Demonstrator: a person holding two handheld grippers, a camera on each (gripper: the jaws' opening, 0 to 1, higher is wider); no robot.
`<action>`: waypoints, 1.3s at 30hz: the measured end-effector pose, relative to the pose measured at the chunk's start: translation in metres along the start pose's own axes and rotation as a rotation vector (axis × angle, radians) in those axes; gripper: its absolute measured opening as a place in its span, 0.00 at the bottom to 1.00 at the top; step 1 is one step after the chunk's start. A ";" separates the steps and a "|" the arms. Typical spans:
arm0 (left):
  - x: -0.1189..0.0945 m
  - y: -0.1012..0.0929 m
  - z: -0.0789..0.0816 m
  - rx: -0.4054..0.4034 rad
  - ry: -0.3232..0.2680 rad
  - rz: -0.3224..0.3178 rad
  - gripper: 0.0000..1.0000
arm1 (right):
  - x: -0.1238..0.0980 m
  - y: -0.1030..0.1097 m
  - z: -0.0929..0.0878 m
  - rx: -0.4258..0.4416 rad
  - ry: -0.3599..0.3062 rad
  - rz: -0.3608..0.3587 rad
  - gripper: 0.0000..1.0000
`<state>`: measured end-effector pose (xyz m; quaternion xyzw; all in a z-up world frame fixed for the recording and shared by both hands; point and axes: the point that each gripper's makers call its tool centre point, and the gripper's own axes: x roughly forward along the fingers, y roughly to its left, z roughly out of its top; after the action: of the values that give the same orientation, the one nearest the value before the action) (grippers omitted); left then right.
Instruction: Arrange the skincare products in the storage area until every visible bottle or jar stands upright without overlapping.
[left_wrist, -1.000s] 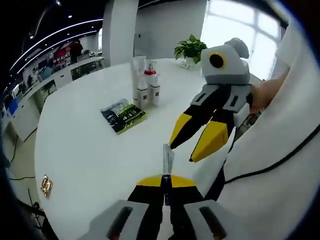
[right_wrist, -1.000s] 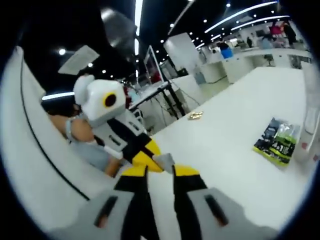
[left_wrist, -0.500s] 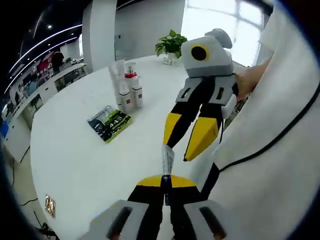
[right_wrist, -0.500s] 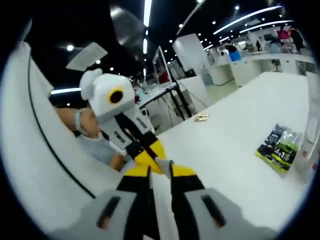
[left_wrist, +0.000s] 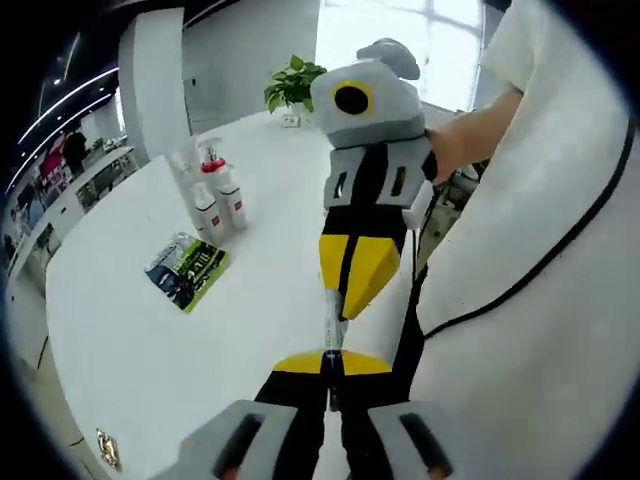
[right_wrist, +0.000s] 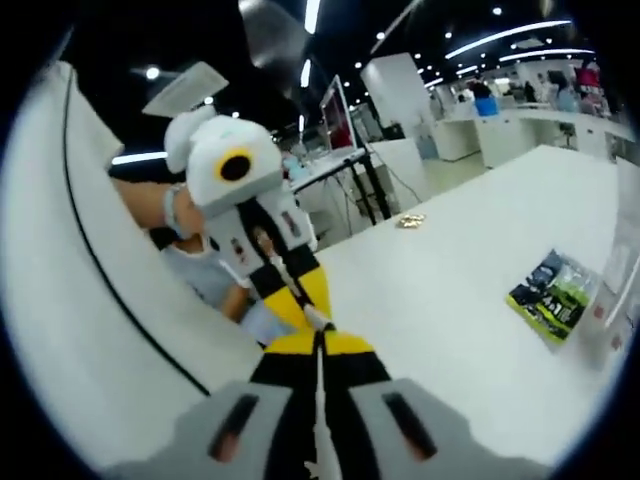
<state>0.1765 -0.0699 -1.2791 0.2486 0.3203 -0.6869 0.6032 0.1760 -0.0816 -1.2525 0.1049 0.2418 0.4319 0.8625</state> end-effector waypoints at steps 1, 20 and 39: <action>0.000 -0.001 0.002 -0.021 -0.016 -0.009 0.04 | -0.003 0.002 -0.001 0.014 -0.006 0.000 0.00; 0.005 -0.006 0.031 -0.566 -0.328 -0.125 0.39 | -0.049 -0.007 -0.005 0.236 -0.190 -0.058 0.00; 0.001 -0.019 0.069 -0.681 -0.469 -0.315 0.00 | -0.069 -0.015 0.002 0.331 -0.320 -0.146 0.06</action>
<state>0.1602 -0.1208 -1.2309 -0.1788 0.4168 -0.6637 0.5948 0.1521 -0.1453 -1.2340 0.2942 0.1767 0.3007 0.8898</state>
